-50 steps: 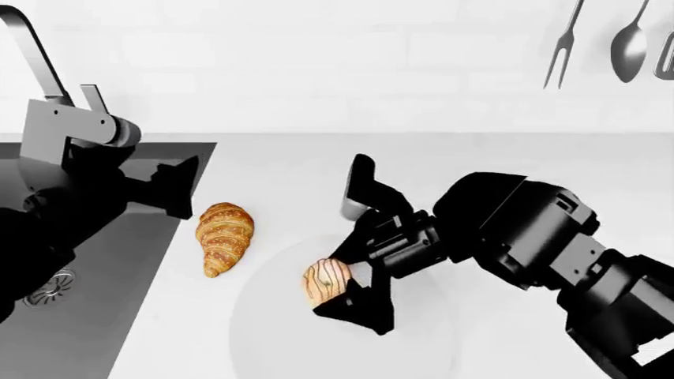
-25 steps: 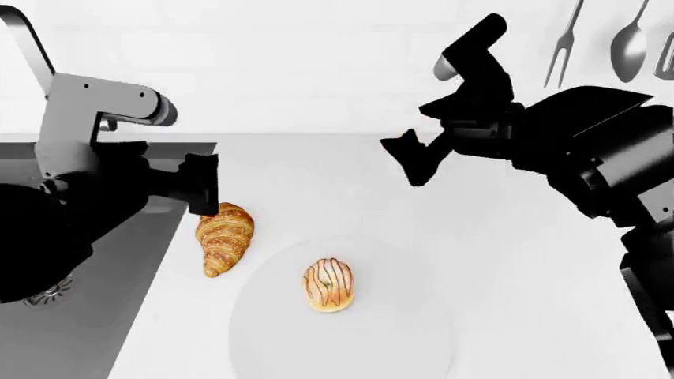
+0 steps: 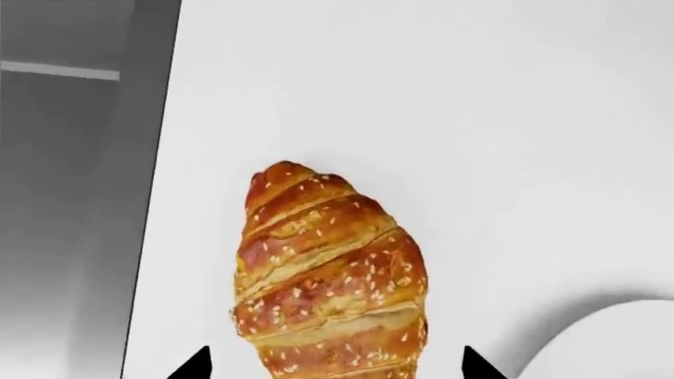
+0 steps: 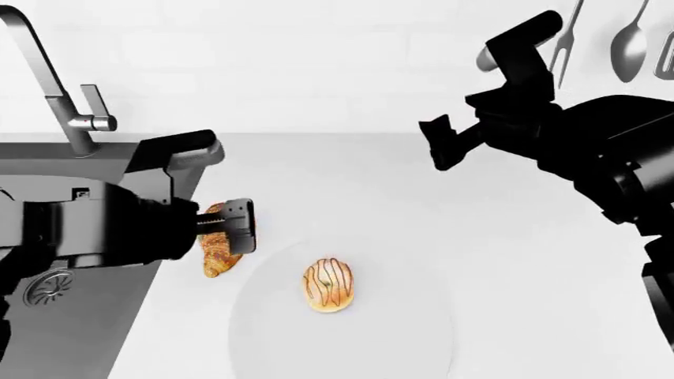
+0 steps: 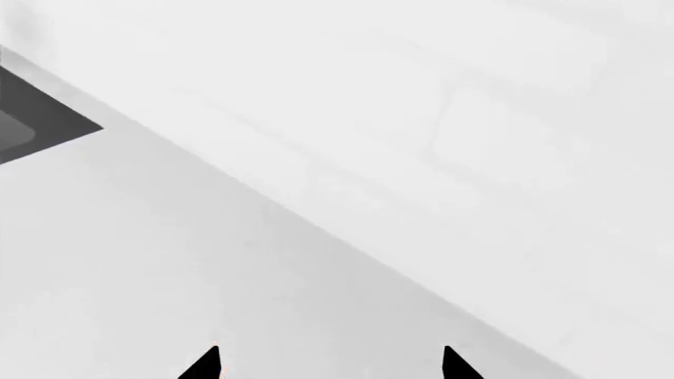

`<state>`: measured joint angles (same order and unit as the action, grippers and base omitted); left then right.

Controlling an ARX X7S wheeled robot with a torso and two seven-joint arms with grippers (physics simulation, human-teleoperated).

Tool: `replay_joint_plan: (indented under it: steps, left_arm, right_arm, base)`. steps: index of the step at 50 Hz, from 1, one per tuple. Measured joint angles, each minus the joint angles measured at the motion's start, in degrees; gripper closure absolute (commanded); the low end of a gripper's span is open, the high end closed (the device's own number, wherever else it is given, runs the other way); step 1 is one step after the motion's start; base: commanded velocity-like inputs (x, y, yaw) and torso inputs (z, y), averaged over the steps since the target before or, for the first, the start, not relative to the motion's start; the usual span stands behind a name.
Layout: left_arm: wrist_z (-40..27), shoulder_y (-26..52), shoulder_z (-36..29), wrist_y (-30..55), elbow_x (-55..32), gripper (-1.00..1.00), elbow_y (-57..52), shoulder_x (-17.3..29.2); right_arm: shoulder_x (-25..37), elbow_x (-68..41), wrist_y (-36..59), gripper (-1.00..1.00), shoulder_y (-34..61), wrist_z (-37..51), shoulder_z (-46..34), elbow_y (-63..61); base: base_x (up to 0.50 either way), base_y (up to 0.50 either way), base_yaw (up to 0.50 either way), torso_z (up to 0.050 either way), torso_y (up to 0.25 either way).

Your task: Place the pastries on the plates.

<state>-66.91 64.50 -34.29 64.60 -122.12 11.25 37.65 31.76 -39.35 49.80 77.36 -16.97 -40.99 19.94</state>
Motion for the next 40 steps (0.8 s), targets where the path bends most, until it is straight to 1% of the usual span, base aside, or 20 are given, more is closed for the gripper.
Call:
replay_joint_plan:
  steps: [10,11,16,20,29,32,36,40]
  left_arm:
    - [2.72,2.05,-3.16,-0.13,5.02,-1.0,8.37,-3.95]
    - [2.8,2.22,-3.28,-0.16,5.43,1.0,8.68,-4.18]
    - [3.44,2.78,-4.09,0.33,6.33,1.0,8.68,-4.37]
    - [5.65,3.28,-4.64,0.39,8.73,1.0,7.68,-3.92]
    - [9.63,5.61,-2.0,-0.01,10.41,1.0,1.76,-0.48]
    - [14.16,5.03,-0.19,-1.88,14.48,1.0,-3.08,1.24]
    - [21.19,3.29,2.04,-6.16,22.27,1.0,-10.24,3.58]
    - [26.19,1.94,3.73,-9.38,28.25,1.0,-15.71,5.82]
  right_arm:
    - [0.15,-0.53,-0.48,-1.0,-1.29,0.33,0.5,-0.09]
    - [0.16,-0.59,-0.53,-1.0,-1.42,0.36,0.55,-0.11]
    - [0.39,-0.84,-0.66,-1.0,-1.93,0.56,0.78,-0.42]
    - [0.45,-0.81,-0.85,-1.0,-1.98,0.66,0.83,-0.47]
    - [-0.3,0.0,-1.95,-1.0,-1.51,1.09,0.84,1.14]
    - [-0.65,0.29,-2.67,-1.0,-1.54,1.38,1.04,1.94]
    - [-1.04,0.62,-3.89,-1.0,-1.76,1.89,1.46,2.98]
    - [-1.13,0.43,-6.11,-1.0,-2.85,3.96,3.46,3.57]
  base:
    - [0.0,0.0,0.0,0.0,0.0]
    - [0.0,0.0,0.0,0.0,0.0]
    - [0.01,0.0,0.0,0.0,0.0]
    - [0.0,0.0,0.0,0.0,0.0]
    - [0.0,0.0,0.0,0.0,0.0]
    - [0.0,0.0,0.0,0.0,0.0]
    - [0.0,0.0,0.0,0.0,0.0]
    - [0.0,0.0,0.0,0.0,0.0]
